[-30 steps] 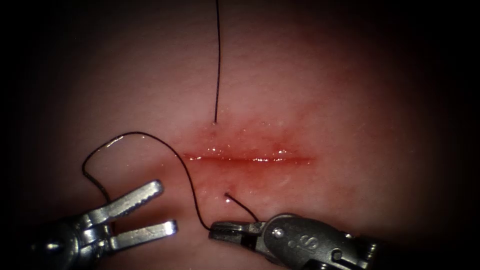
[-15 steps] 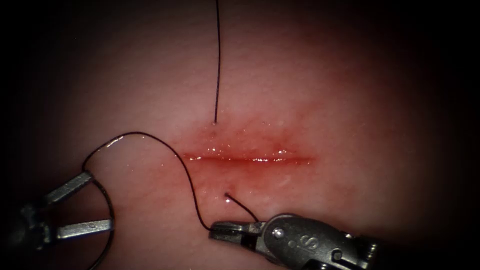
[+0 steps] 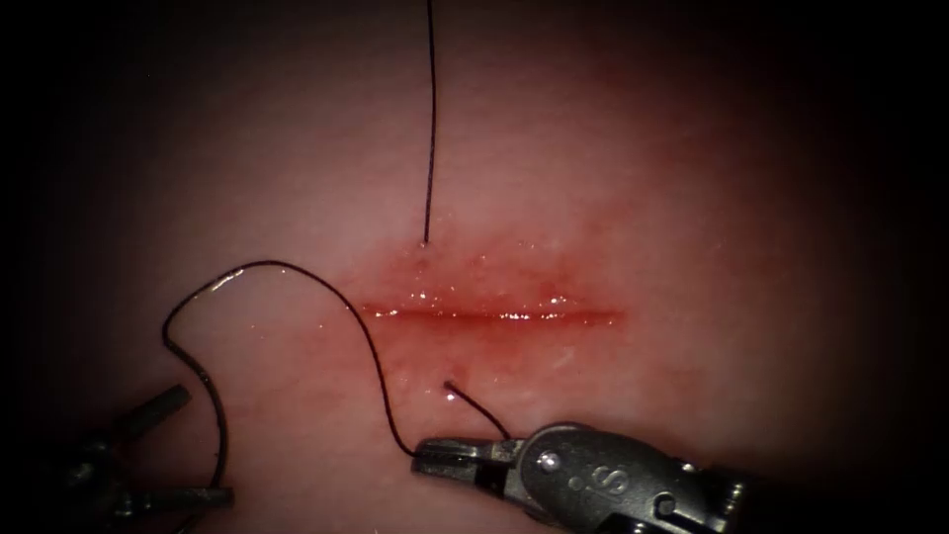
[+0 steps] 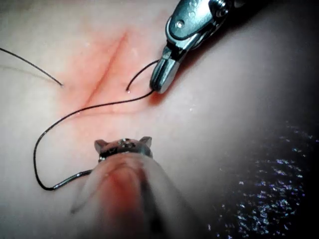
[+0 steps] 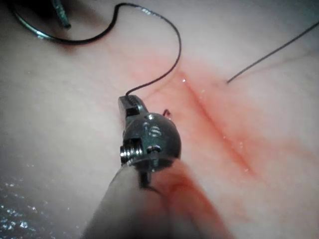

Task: Wound Closure
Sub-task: Pick the needle up off the tissue with the left needle driver, then use the right gripper to pull the suture until a short tail is left on top of the cut

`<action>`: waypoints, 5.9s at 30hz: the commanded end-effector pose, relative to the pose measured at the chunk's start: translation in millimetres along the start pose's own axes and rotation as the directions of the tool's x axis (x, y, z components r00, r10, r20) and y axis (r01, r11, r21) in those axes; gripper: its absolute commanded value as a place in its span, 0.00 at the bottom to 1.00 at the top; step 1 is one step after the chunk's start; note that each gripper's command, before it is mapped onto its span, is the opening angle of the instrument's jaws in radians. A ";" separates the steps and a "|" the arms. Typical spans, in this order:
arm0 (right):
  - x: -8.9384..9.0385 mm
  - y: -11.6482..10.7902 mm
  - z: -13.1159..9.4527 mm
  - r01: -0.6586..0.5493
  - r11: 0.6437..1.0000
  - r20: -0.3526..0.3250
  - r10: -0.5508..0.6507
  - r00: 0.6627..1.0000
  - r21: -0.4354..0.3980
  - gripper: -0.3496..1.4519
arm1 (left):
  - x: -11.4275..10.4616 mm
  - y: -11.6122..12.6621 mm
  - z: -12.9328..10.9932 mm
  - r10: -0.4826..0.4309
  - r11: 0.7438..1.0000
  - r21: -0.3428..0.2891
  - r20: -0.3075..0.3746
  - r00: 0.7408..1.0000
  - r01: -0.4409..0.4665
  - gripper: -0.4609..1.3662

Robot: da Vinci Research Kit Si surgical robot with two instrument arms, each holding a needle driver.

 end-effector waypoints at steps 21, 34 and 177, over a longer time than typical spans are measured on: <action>0.0 0.0 0.1 -0.001 1.000 0.000 0.001 1.000 -0.005 0.00 | -5.7 0.7 5.4 -0.097 0.991 -0.076 0.154 0.983 0.110 0.59; 0.1 0.0 0.0 -0.002 1.000 -0.003 0.002 1.000 -0.004 0.00 | -6.9 -0.6 5.9 -0.141 0.987 -0.049 0.180 0.974 0.152 0.26; 3.9 -12.8 0.7 -0.102 0.985 0.251 0.065 0.966 0.140 0.00 | -1.1 -9.8 -0.3 -0.158 0.959 0.136 -0.469 0.869 0.248 0.06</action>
